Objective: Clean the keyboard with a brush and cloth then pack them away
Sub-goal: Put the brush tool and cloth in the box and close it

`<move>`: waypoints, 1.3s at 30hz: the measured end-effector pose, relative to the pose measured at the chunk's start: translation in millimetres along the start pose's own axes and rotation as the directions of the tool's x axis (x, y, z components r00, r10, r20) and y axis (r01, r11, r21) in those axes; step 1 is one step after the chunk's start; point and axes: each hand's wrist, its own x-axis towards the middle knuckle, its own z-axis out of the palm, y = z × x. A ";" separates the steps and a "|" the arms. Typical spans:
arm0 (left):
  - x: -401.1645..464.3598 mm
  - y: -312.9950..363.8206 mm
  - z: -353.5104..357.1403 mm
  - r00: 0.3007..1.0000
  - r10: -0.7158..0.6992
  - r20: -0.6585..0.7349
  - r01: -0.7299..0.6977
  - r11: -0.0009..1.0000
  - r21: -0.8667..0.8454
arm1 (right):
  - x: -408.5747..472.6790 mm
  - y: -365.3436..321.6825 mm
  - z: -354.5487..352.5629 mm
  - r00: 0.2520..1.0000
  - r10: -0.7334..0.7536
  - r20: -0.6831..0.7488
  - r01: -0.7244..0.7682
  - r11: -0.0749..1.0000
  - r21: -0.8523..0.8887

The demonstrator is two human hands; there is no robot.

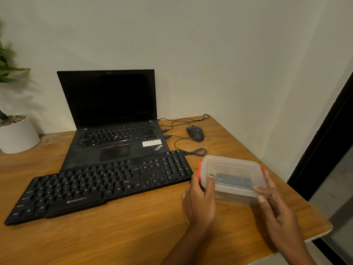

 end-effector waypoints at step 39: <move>-10.2 -13.8 -105.9 0.931 0.337 0.140 -0.364 0.852 0.377 | -26.0 -26.5 38.8 0.901 -0.391 -0.186 0.137 0.665 -0.735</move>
